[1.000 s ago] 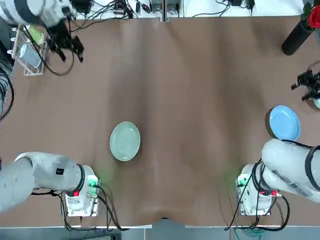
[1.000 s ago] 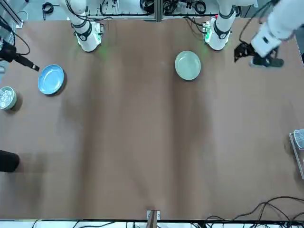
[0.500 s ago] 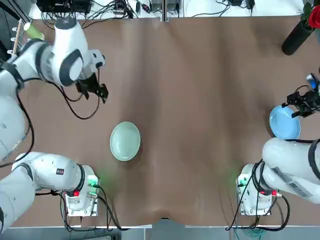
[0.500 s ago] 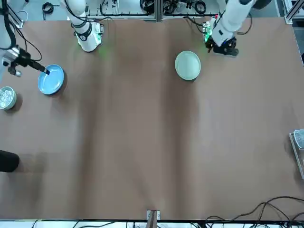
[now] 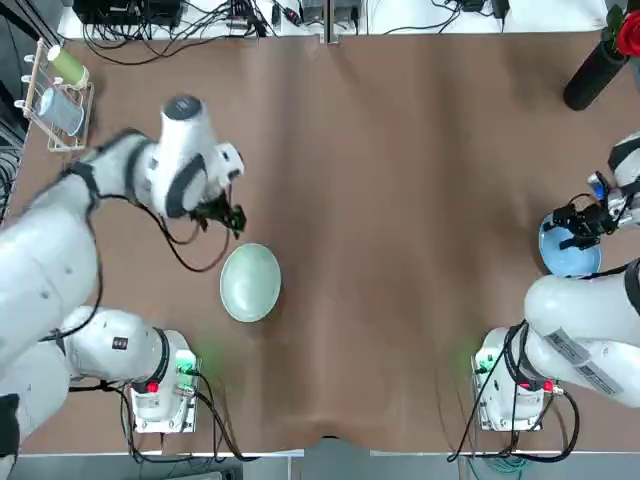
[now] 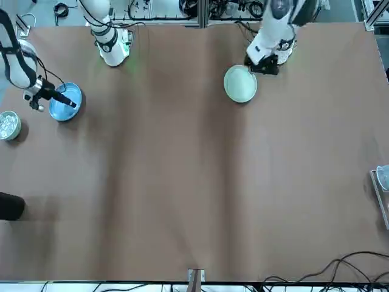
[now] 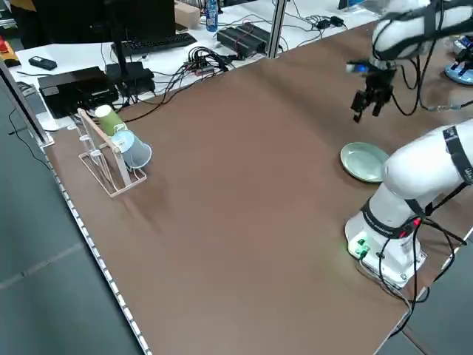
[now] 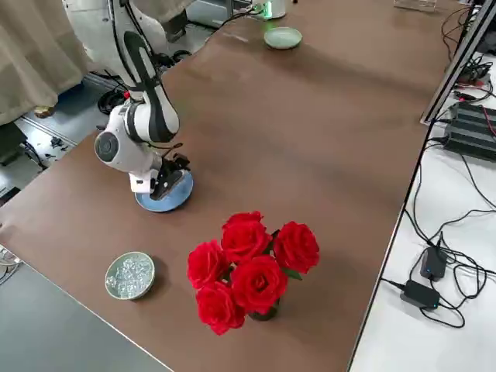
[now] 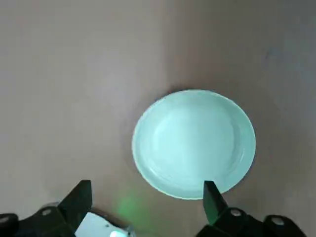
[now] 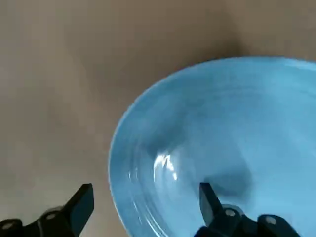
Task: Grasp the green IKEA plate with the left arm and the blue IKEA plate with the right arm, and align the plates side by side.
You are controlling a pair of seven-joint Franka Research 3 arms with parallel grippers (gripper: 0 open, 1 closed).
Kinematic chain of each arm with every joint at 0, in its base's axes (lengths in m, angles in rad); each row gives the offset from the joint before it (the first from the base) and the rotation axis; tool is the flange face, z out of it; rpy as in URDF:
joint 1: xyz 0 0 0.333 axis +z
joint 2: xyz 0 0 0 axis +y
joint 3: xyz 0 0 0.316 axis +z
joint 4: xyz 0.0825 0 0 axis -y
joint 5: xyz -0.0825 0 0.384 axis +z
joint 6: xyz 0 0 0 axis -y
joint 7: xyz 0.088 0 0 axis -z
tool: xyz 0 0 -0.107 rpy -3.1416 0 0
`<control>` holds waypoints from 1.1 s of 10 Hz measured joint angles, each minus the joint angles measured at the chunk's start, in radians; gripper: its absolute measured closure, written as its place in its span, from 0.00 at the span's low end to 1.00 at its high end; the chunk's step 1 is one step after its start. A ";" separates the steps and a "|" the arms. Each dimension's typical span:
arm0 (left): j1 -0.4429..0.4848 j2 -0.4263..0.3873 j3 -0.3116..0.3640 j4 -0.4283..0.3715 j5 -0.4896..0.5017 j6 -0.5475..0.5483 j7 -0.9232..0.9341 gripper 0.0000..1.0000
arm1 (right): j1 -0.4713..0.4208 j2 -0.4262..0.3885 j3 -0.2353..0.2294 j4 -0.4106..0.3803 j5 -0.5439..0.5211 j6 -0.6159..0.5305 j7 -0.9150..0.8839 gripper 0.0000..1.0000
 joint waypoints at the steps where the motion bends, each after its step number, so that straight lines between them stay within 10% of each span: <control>1: -0.001 0.088 -0.094 -0.011 -0.004 0.114 -0.081 0.00 | 0.005 0.008 0.002 0.007 0.020 -0.002 -0.018 0.05; 5: 0.008 0.414 -0.144 -0.010 0.020 0.339 -0.139 0.02 | 0.012 0.034 0.040 0.019 0.136 -0.028 -0.074 0.07; 11: 0.134 0.596 -0.137 0.064 0.190 0.367 -0.138 0.02 | 0.145 0.069 0.117 0.042 0.379 -0.032 -0.091 0.07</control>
